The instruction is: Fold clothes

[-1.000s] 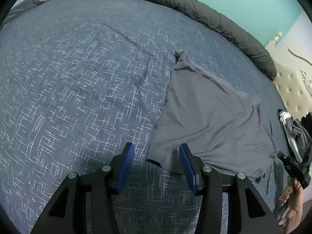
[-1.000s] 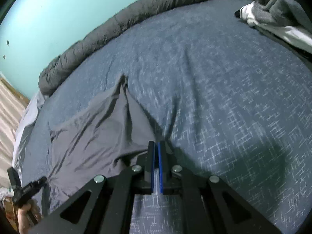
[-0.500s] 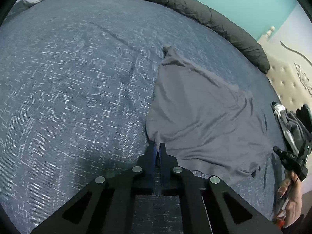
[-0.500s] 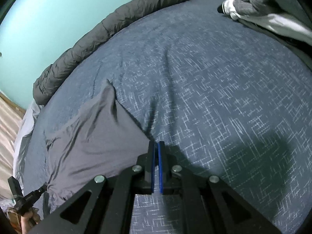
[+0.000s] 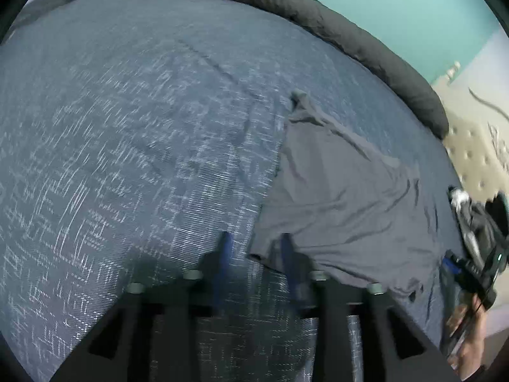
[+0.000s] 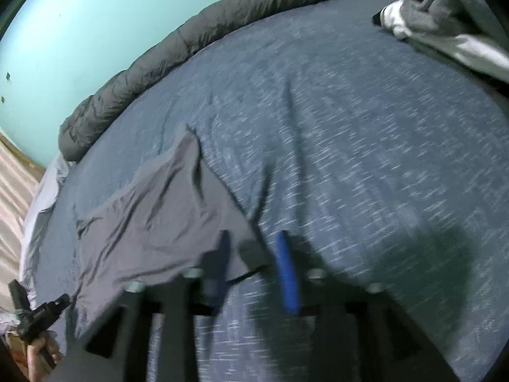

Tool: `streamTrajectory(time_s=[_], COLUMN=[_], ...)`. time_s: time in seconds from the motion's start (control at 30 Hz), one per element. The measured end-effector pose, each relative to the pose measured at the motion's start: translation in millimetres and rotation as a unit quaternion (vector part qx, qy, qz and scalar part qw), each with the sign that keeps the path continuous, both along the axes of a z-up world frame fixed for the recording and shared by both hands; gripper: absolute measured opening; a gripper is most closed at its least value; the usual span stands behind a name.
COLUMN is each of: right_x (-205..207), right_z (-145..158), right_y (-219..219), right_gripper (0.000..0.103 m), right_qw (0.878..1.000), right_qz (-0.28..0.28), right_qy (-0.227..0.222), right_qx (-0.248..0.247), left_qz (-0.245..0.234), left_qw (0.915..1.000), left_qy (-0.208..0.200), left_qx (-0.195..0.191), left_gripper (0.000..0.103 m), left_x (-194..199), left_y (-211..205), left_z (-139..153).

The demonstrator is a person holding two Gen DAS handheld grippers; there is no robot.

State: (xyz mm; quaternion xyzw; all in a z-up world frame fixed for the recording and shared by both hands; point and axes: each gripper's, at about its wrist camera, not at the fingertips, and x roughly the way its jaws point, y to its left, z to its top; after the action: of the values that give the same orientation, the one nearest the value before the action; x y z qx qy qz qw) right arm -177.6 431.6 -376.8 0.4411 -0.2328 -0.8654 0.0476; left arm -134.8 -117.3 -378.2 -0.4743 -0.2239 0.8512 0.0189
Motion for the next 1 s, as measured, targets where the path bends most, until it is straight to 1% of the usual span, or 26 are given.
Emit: streamTrajectory(time_s=[0.17, 0.2, 0.23, 0.27, 0.3, 0.33, 0.37, 0.43, 0.57, 0.63, 0.67, 0.8, 0.9, 1.0], right_x=[-12, -12, -14, -16, -14, -11, -9, -7, 3, 5, 7, 5, 6, 8], right_z=[-14, -15, -14, -14, -14, -15, -15, -12, 1, 4, 4, -12, -16, -15], right_y=[-9, -10, -9, -8, -4, 0, 5, 13, 32, 38, 41, 44, 47, 47], right_gripper=[0.036, 0.029, 0.015, 0.010, 0.006, 0.003, 0.002, 0.002, 0.002, 0.001, 0.001, 0.001, 0.001, 0.001], right_qw=[1.000, 1.000, 1.000, 1.000, 1.000, 0.999, 0.999, 0.998, 0.996, 0.996, 0.996, 0.995, 0.995, 0.994], right_qz=[0.017, 0.016, 0.014, 0.013, 0.010, 0.006, 0.000, -0.013, -0.044, -0.054, -0.057, -0.065, -0.070, -0.076], right_qy=[-0.023, -0.022, -0.022, -0.022, -0.022, -0.022, -0.021, -0.014, 0.003, 0.007, 0.007, -0.020, -0.028, -0.025], right_qx=[0.000, -0.005, -0.008, -0.011, -0.017, -0.024, -0.039, -0.058, -0.072, -0.071, -0.069, -0.073, -0.072, -0.074], left_qz=[0.004, 0.000, -0.004, -0.005, -0.006, -0.005, -0.003, 0.003, -0.002, 0.000, 0.005, 0.016, 0.013, 0.012], left_qw=[0.9996, 0.9994, 0.9990, 0.9985, 0.9979, 0.9974, 0.9970, 0.9962, 0.9975, 0.9974, 0.9970, 0.9957, 0.9960, 0.9964], left_qy=[-0.006, -0.008, -0.010, -0.013, -0.016, -0.020, -0.025, -0.022, -0.001, 0.003, -0.001, -0.024, -0.026, -0.023], left_qx=[0.027, 0.035, 0.043, 0.053, 0.063, 0.069, 0.074, 0.084, 0.071, 0.073, 0.077, 0.088, 0.084, 0.080], left_gripper=[0.042, 0.042, 0.038, 0.032, 0.016, 0.005, 0.002, 0.002, 0.002, 0.002, 0.002, 0.002, 0.002, 0.002], left_x=[-4, -8, -11, -8, -4, -4, -4, -1, 6, 6, 7, 6, 5, 6], left_y=[1, 3, 6, 4, 2, 2, 2, -3, -3, -4, -6, -12, -9, -8], left_z=[-8, -11, -14, -18, -23, -26, -29, -28, -9, -7, -9, -26, -26, -23])
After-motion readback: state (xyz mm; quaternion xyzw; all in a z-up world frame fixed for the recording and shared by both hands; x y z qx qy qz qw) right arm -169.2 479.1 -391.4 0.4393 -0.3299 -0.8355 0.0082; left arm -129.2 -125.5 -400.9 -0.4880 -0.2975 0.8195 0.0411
